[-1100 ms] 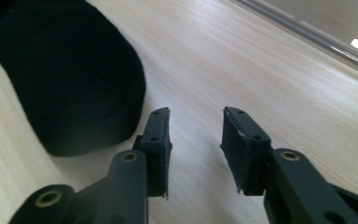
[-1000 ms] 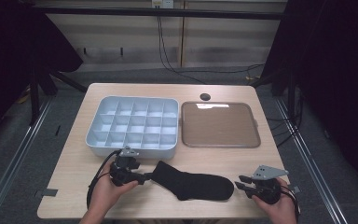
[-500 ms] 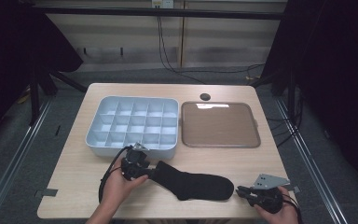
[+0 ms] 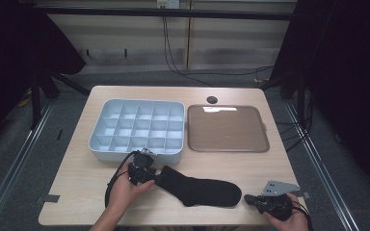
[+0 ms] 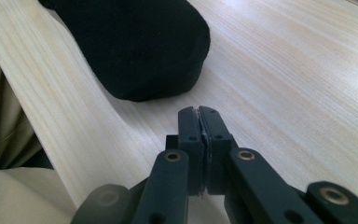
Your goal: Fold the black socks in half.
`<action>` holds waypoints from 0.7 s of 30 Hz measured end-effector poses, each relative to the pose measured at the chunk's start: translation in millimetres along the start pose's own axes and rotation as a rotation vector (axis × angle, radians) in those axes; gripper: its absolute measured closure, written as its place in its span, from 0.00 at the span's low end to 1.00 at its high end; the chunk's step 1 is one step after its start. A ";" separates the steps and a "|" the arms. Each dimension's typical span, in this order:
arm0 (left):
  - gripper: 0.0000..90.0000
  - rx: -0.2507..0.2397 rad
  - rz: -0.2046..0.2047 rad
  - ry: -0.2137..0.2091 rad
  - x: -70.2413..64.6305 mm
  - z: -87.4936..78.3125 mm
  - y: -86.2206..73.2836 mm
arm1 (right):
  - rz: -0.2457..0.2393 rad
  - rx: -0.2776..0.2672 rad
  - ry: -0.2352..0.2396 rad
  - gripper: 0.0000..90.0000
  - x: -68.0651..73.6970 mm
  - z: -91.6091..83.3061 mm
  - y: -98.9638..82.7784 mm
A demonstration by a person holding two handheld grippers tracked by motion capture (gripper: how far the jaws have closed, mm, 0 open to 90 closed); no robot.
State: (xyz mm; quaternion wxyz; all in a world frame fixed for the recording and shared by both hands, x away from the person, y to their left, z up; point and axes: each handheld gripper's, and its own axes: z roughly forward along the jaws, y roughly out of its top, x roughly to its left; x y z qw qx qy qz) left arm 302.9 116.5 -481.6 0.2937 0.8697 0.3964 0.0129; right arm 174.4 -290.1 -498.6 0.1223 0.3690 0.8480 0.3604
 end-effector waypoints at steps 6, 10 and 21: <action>0.69 0.022 0.020 0.013 -6.4 1.2 1.9 | -0.004 0.002 0.004 0.98 1.6 0.1 0.3; 0.79 0.032 0.015 0.009 -9.8 2.2 2.7 | -0.008 0.003 0.014 0.99 3.3 0.8 0.9; 0.86 0.050 -0.028 -0.011 -9.5 2.0 4.5 | -0.015 0.002 0.031 1.00 6.0 3.6 3.4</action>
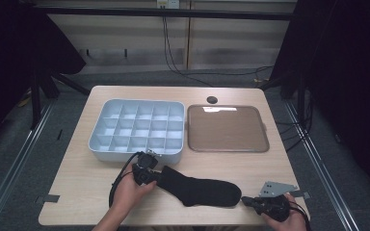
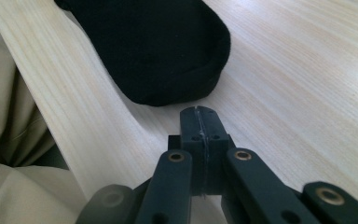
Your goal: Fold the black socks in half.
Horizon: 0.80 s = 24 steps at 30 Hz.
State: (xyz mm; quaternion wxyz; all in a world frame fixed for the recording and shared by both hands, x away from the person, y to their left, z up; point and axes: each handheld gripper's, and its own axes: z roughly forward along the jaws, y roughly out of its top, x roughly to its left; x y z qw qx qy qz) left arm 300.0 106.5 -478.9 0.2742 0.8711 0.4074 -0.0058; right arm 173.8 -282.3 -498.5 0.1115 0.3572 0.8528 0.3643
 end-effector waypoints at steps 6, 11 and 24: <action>0.89 0.001 -0.003 -0.011 1.3 -3.5 1.4 | -0.006 0.001 0.007 1.00 1.1 0.8 0.9; 0.89 -0.016 -0.013 -0.037 2.0 -12.4 2.9 | -0.010 0.001 0.014 1.00 1.0 2.7 2.7; 0.90 -0.022 -0.018 -0.076 8.8 -30.3 2.9 | -0.025 -0.001 0.040 1.00 3.0 10.7 9.9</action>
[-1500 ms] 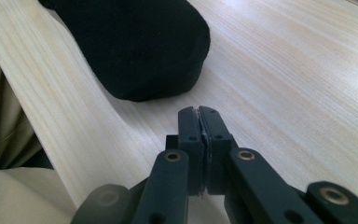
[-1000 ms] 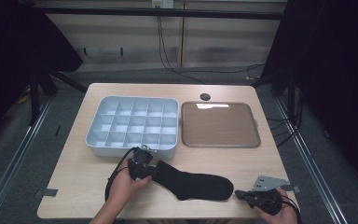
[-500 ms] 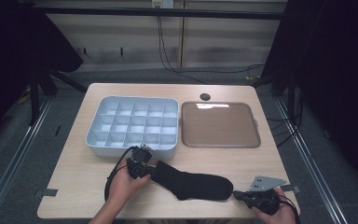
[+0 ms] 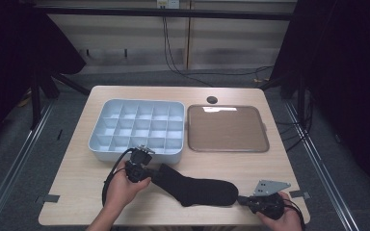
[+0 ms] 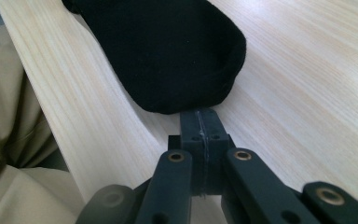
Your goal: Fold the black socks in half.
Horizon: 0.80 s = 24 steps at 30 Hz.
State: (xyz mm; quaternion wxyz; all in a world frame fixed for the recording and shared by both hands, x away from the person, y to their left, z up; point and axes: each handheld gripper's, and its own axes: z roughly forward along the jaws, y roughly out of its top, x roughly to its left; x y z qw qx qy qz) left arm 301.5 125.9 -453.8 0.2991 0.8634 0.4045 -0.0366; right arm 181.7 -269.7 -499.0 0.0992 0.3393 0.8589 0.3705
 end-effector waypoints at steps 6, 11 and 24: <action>0.89 0.003 -0.011 -0.005 5.8 -9.7 -0.7 | -0.012 -0.004 0.019 1.00 2.4 6.8 5.7; 0.89 -0.003 -0.022 -0.012 9.1 -15.4 -1.9 | -0.012 -0.013 0.034 1.00 2.5 13.1 10.3; 0.89 -0.017 -0.047 -0.013 13.4 -26.6 -4.5 | -0.037 -0.019 0.049 1.00 3.0 20.7 20.4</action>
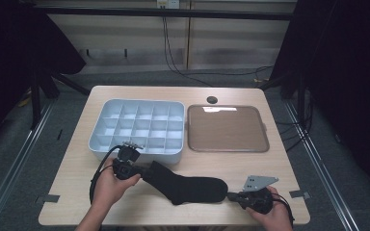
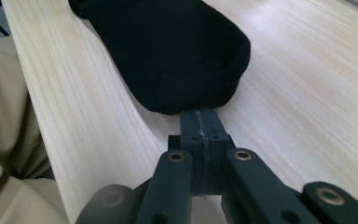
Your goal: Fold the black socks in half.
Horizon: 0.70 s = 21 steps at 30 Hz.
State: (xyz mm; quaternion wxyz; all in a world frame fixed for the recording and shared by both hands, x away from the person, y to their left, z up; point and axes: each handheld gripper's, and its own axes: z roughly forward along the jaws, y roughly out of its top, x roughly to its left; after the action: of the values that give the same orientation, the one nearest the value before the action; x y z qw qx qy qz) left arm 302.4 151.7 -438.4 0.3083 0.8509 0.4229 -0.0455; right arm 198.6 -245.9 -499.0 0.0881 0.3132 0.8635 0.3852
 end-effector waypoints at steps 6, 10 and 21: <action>0.89 -0.006 -0.010 0.000 -1.0 -4.2 1.2 | -0.005 -0.007 0.011 1.00 0.0 1.3 3.5; 0.89 -0.009 -0.011 -0.002 -2.1 -7.6 1.8 | -0.004 -0.018 0.018 1.00 -0.2 1.1 5.6; 0.89 -0.015 0.011 -0.004 -9.8 -11.0 8.8 | -0.002 -0.035 0.027 1.00 0.5 6.5 12.1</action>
State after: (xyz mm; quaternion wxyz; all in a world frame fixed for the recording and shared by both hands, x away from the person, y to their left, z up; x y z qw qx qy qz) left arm 300.7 147.1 -421.9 0.3158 0.8508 0.4179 -0.0422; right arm 206.5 -235.5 -494.7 0.0820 0.3056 0.8582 0.4043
